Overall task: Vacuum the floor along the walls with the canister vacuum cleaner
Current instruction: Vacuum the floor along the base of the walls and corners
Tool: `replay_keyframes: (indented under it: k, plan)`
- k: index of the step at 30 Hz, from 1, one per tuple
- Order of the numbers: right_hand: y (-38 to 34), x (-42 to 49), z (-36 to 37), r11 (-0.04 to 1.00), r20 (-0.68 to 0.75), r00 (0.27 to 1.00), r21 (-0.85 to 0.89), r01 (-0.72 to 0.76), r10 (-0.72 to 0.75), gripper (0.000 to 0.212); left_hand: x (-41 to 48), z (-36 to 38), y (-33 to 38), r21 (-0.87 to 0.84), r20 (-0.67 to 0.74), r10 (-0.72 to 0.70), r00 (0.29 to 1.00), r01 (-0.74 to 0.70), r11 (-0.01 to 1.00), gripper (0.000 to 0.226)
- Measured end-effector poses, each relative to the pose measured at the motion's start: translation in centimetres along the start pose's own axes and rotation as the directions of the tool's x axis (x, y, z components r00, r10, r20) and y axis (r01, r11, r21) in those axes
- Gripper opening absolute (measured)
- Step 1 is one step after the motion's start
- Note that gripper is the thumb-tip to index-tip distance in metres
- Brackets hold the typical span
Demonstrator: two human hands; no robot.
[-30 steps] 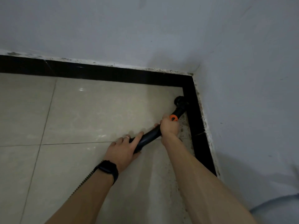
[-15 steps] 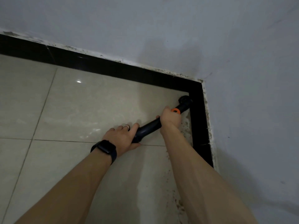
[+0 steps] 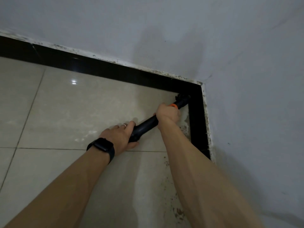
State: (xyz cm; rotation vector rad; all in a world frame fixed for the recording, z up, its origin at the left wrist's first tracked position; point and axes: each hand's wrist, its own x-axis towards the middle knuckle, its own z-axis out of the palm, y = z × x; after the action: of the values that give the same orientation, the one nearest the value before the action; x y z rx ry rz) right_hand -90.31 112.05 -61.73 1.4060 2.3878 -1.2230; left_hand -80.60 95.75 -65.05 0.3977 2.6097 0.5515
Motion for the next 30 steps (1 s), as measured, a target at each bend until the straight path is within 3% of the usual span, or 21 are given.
replay_keyframes:
  k: [5, 12, 17, 21, 26, 30]
  plan:
    - [1.8, -0.9, -0.5, 1.000, -0.003, 1.000, 0.005, -0.015, 0.015, 0.062, -0.8, 0.7, 1.7, 0.067, 0.090, -0.023, 0.996, 0.017, 0.998, 0.057]
    - [4.5, -3.5, -1.8, 0.997, 0.022, 0.998, 0.044, -0.063, 0.062, 0.062, -3.8, 1.4, 0.8, -0.001, 0.164, 0.011, 0.986, -0.010, 1.000, 0.056]
    - [7.1, -6.4, -2.0, 0.954, 0.084, 0.995, 0.290, -0.070, 0.048, 0.051, -6.6, 2.0, 0.3, -0.003, 0.135, 0.018, 0.991, -0.018, 1.000, 0.055]
    - [9.2, -9.7, -2.7, 0.882, 0.222, 0.974, 0.448, -0.145, 0.048, 0.038, -10.2, 2.3, -1.4, 0.074, 0.098, 0.014, 0.995, -0.021, 0.997, 0.060]
    - [10.7, -14.5, -1.2, 0.867, 0.293, 0.954, 0.460, -0.193, 0.057, 0.038, -14.8, 2.2, -4.4, 0.145, 0.084, -0.008, 0.996, -0.004, 0.989, 0.068]
    - [11.5, -17.1, -0.3, 0.908, 0.334, 0.941, 0.375, -0.190, 0.059, 0.047, -17.2, 1.9, -6.4, 0.148, 0.090, -0.034, 0.995, 0.020, 0.989, 0.068]
